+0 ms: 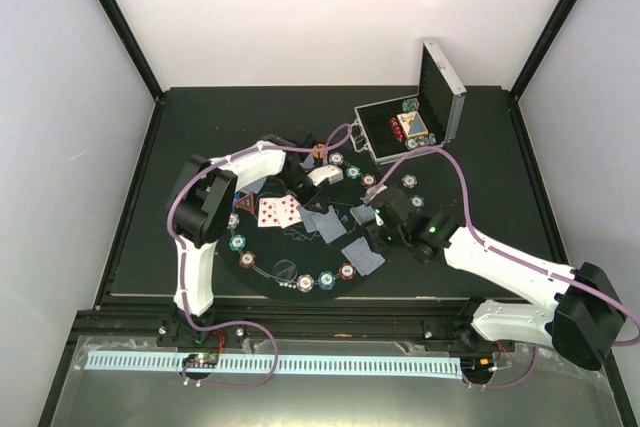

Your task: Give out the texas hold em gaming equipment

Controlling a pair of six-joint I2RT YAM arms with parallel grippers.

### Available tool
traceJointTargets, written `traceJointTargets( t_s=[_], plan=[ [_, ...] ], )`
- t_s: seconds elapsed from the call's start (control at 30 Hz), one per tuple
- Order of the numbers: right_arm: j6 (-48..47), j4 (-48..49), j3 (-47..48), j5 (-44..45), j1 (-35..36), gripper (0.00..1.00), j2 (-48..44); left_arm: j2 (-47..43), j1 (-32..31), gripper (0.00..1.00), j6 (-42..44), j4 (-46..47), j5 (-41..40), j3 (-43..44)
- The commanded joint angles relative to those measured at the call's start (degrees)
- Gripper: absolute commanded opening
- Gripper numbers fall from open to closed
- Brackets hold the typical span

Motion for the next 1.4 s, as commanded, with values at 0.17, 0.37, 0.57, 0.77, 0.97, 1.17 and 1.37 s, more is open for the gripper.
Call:
traceJointTargets(
  t_s=[0.17, 0.37, 0.57, 0.77, 0.97, 1.17, 1.37],
  plan=[
    [0.0, 1.5, 0.5, 0.1, -0.6, 0.55, 0.9, 1.9, -0.7, 0.02, 4.6, -0.6, -9.8, 5.3],
    [0.0, 1.0, 0.8, 0.4, -0.5, 0.55, 0.9, 3.7, -0.7, 0.02, 5.4, -2.6, -14.1, 7.4],
    [0.3, 0.5, 0.8, 0.6, -0.6, 0.55, 0.8, 3.4, -0.6, 0.04, 3.8, -0.7, -14.7, 7.4],
    [0.4, 0.4, 0.9, 0.7, -0.5, 0.55, 0.4, 1.9, -0.7, 0.17, 2.7, 0.9, -15.3, 7.2],
    [0.6, -0.2, 1.2, 1.3, -0.5, 0.55, -0.2, -0.3, -0.7, 0.42, 1.4, 1.2, -15.2, 7.4],
    [0.8, -3.0, 2.7, 3.6, -0.6, 0.56, -1.1, -6.3, -0.5, 0.57, -2.8, 3.6, -15.5, 6.8],
    [3.8, -5.0, 4.3, 6.0, -1.8, 0.55, -0.5, -21.5, 4.2, 0.66, -13.7, 14.0, -15.9, -1.8]
  ],
)
